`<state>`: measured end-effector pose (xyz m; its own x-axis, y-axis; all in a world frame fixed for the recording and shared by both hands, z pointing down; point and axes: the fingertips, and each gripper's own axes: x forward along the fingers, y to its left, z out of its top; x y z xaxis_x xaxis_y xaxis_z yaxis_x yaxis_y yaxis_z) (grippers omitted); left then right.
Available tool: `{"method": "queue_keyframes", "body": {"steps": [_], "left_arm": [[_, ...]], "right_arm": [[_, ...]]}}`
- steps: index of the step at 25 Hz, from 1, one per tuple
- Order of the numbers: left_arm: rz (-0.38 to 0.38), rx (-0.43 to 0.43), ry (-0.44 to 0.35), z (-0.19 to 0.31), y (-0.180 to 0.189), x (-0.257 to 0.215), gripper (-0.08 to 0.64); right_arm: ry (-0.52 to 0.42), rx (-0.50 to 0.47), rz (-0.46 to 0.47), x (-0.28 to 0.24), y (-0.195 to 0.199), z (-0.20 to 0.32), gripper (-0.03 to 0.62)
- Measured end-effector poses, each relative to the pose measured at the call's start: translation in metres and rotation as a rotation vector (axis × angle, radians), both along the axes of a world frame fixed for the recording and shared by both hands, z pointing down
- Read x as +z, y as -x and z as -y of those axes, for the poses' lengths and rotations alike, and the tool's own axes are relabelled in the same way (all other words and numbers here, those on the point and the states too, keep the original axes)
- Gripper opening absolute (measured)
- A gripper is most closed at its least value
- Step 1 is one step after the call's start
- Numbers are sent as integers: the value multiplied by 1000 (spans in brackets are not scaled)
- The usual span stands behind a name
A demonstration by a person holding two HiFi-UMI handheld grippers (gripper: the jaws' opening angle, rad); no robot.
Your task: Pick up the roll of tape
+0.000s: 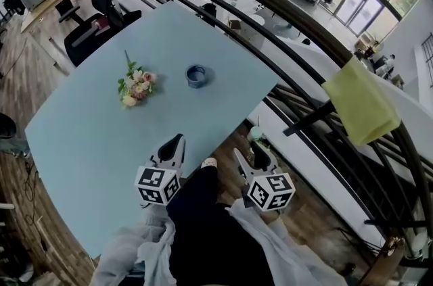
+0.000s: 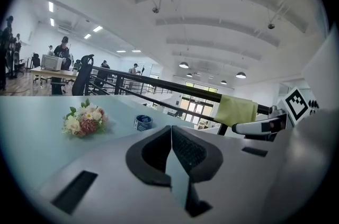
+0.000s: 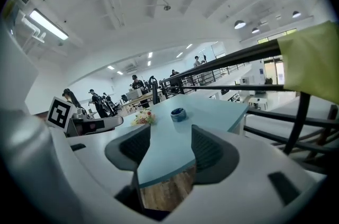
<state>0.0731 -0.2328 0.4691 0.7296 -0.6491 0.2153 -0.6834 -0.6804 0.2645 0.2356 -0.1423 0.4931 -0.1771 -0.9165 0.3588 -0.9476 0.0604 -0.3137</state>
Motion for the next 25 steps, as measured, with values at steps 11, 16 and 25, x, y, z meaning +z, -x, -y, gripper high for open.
{"method": "queue_keyframes", "body": {"steps": [11, 16, 25], "left_arm": [[-17, -53, 14, 82, -23, -6, 17], [-17, -81, 37, 109, -23, -1, 17], [-6, -158, 83, 158, -17, 24, 17]], "right_arm": [[39, -51, 3, 0, -29, 84, 258], [58, -89, 6, 3, -35, 132, 256], [93, -168, 0, 26, -29, 217, 256]]}}
